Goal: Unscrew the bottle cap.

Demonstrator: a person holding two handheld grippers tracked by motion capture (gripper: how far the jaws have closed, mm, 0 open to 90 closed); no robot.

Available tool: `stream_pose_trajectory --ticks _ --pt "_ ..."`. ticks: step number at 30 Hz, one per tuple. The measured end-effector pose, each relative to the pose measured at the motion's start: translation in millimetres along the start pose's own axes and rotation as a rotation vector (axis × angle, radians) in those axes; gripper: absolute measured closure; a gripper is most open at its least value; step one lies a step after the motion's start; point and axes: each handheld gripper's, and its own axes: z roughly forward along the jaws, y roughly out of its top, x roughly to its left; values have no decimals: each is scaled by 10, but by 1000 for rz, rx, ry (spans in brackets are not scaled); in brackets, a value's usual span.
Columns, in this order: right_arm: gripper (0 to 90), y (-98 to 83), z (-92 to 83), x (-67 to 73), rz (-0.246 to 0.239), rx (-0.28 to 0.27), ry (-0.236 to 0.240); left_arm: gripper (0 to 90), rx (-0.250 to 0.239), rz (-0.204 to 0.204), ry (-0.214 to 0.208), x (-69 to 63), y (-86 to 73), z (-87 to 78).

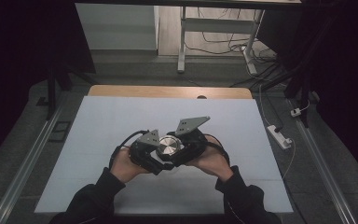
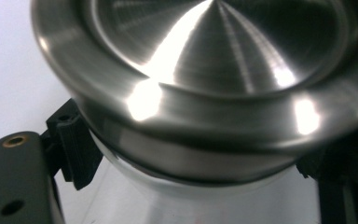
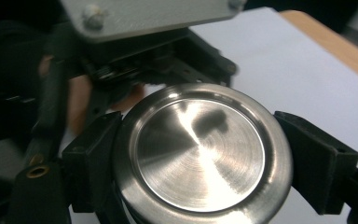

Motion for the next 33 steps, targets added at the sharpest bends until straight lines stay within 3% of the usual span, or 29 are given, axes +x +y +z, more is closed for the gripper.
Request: stream_pose_trajectory --ticks 7,8,10,12,13,17,18,19,20,26,29,31,33 --pt "187 -72 -79 -99 -114 -40 239 160 -8 78 -126 -60 14 13" --pt "185 -88 -83 -110 -117 -48 269 160 -10 77 -132 -66 14 20" --pt "155 -112 -85 -122 -100 -64 277 160 -16 72 -115 -65 15 27" --pt "24 -97 -83 -117 -55 -71 228 160 -20 48 -70 -51 15 15" --pt "6 -78 -95 -117 -32 -75 209 160 -25 29 -38 -33 4 -2" --pt "3 10 -198 -72 38 -59 -1 160 -39 -48 81 14 -23 -46" --pt "5 20 -201 -49 52 -58 -43 160 -38 -62 112 19 -24 -51" --pt "15 26 -193 -23 64 -56 -71 160 -38 -62 112 19 -24 -51" --pt "28 33 -169 13 76 -52 -107 160 -26 -75 160 18 -21 -54" --pt "87 76 1 182 58 -43 -232 160 -13 -80 189 -32 17 -23" --pt "174 74 37 228 20 -32 -266 160 -9 -61 171 -46 29 -33" --pt "179 76 18 225 11 -27 -247 160 -6 -39 148 -45 25 -44" --pt "184 72 -29 184 16 -31 -177 160 -18 -25 84 -34 13 -54"
